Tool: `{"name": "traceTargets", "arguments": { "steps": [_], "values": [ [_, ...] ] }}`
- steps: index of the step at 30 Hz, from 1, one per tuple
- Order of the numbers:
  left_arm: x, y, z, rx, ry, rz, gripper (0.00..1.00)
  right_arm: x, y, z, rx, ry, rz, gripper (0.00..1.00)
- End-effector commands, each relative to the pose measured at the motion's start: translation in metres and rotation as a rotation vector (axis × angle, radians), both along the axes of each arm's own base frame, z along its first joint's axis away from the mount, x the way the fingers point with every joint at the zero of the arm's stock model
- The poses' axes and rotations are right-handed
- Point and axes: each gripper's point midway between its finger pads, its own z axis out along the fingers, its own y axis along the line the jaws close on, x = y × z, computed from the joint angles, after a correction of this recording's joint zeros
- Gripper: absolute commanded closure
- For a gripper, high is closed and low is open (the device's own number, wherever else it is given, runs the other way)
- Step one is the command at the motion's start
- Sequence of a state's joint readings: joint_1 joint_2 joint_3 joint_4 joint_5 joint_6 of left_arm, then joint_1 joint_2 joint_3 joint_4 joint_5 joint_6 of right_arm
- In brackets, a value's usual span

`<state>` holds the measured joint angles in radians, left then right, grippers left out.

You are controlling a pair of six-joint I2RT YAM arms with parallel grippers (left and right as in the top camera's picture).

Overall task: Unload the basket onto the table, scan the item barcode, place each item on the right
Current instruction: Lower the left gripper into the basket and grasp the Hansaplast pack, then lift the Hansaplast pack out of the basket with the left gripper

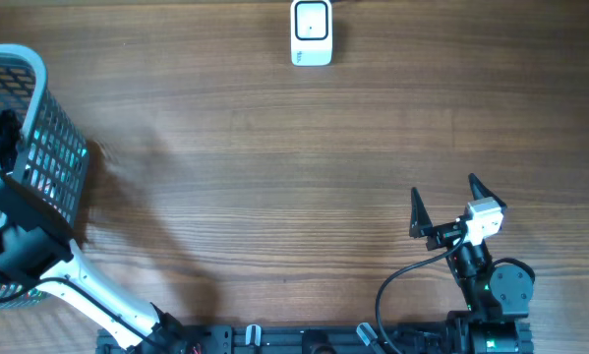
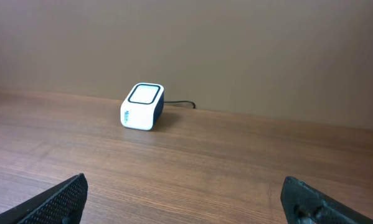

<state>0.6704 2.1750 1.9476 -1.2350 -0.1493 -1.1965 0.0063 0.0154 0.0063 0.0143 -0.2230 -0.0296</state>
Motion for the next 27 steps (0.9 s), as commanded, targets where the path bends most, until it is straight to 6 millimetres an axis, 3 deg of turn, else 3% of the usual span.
{"name": "traceTargets", "arguments": {
  "steps": [1,14,19,24,27],
  "values": [
    [-0.005,0.005,-0.01,0.006,0.035,0.031,0.0,0.0,-0.001,0.001,0.01,-0.004,-0.011,0.0],
    [-0.008,0.008,-0.067,-0.043,0.126,0.034,0.0,0.0,-0.001,0.001,0.01,-0.005,-0.011,0.0],
    [-0.009,0.008,-0.068,-0.045,0.129,0.034,0.11,0.0,-0.001,0.001,0.01,-0.004,-0.011,0.0],
    [-0.008,0.007,-0.066,-0.046,0.125,0.033,0.37,0.0,-0.001,0.001,0.01,-0.004,-0.011,0.0],
    [-0.008,0.007,-0.061,-0.042,0.119,0.033,0.42,0.0,-0.001,0.001,0.01,-0.004,-0.011,0.0]
  ]
}}
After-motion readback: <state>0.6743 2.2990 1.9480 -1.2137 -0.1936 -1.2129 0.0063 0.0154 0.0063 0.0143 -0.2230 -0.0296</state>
